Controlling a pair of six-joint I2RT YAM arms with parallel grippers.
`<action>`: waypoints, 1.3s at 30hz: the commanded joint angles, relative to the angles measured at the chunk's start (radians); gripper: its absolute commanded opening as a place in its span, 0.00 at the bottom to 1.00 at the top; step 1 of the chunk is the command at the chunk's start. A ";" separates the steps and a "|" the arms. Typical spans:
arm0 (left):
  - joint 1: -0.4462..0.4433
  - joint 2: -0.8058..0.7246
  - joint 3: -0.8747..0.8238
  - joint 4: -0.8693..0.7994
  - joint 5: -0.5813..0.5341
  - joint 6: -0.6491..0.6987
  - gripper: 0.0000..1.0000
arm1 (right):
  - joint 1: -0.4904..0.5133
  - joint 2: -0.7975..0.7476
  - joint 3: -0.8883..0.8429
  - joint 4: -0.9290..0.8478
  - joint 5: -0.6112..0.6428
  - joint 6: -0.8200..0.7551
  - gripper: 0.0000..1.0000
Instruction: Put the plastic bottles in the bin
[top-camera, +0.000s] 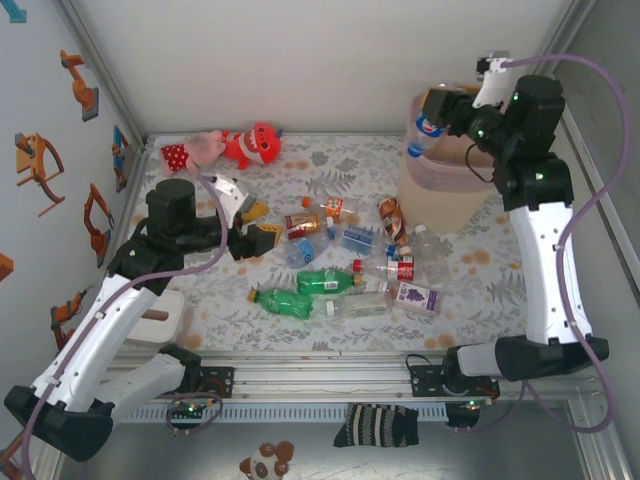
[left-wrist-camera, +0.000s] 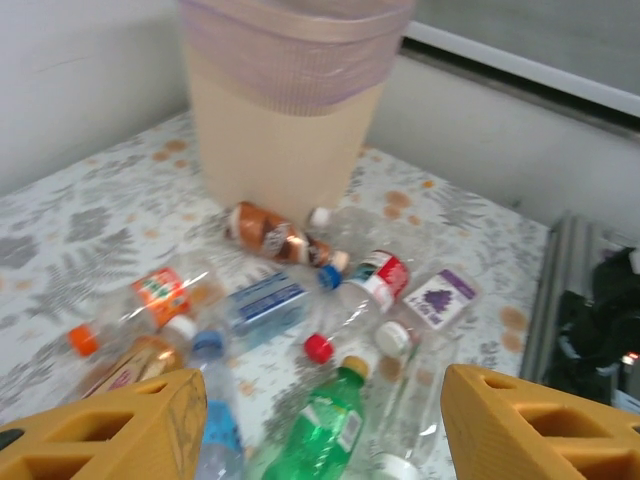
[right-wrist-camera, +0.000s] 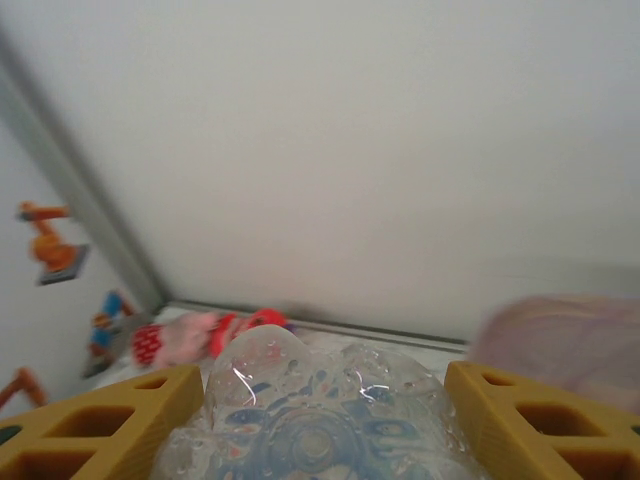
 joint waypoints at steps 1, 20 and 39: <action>0.041 -0.039 0.008 -0.076 -0.047 0.032 0.63 | -0.078 0.070 0.079 -0.086 0.096 -0.068 0.55; 0.153 -0.068 -0.154 -0.035 -0.088 0.097 0.65 | -0.196 0.509 0.301 -0.383 0.383 -0.204 0.52; 0.188 -0.047 -0.179 -0.024 -0.048 0.097 0.65 | -0.207 0.773 0.199 -0.424 0.372 -0.176 0.53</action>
